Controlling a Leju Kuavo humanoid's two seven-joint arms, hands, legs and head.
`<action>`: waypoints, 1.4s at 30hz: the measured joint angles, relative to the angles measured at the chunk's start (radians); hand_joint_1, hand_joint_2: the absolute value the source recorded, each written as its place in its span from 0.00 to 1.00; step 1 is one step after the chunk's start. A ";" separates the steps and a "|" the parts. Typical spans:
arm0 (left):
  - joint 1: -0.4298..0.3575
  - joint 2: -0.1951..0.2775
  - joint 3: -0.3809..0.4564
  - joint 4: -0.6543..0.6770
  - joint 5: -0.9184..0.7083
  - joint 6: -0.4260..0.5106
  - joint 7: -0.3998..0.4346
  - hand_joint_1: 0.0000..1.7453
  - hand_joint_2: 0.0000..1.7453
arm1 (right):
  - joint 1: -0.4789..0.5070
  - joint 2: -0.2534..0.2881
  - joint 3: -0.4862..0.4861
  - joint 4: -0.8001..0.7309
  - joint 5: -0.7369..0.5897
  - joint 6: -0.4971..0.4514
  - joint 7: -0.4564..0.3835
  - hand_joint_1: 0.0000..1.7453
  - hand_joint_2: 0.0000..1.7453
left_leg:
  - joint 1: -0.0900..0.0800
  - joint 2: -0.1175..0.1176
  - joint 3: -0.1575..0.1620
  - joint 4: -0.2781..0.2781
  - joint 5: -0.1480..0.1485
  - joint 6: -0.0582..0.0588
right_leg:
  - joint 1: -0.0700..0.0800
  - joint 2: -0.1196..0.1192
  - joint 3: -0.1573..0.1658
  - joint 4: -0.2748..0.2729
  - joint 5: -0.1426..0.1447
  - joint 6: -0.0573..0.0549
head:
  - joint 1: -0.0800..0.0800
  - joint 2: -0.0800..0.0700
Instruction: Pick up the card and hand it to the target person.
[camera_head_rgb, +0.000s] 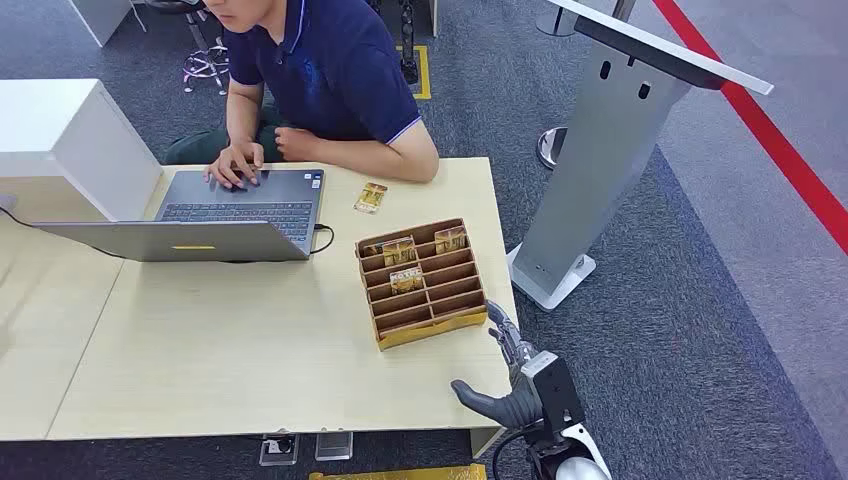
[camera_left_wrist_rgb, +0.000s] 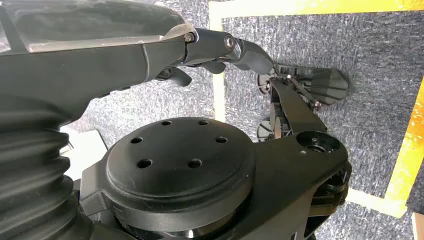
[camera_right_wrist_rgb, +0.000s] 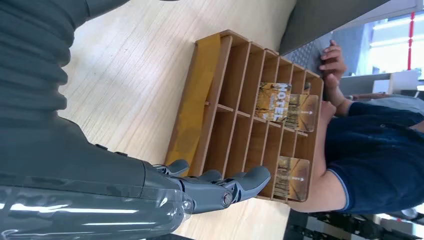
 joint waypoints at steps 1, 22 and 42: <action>0.000 0.000 0.000 0.000 0.000 0.000 0.000 0.00 1.00 | -0.001 0.000 0.000 0.001 0.002 0.000 0.002 0.22 1.00 | 0.000 0.000 0.000 0.000 0.000 0.000 | 0.000 0.000 0.000 0.000 0.000 0.000 | 0.000 0.000; -0.001 -0.001 0.000 0.000 0.000 0.001 0.000 0.00 1.00 | -0.019 0.006 0.012 0.019 0.047 0.002 0.048 0.22 1.00 | 0.000 0.000 0.000 0.000 0.000 0.000 | 0.000 0.000 0.000 0.000 0.000 0.000 | 0.000 0.000; -0.001 -0.001 0.000 0.000 -0.001 0.002 0.000 0.00 1.00 | -0.036 0.013 0.023 0.036 0.086 0.003 0.075 0.22 1.00 | 0.000 0.000 0.000 0.000 0.000 0.000 | 0.000 0.000 0.000 0.000 0.000 0.000 | 0.001 0.000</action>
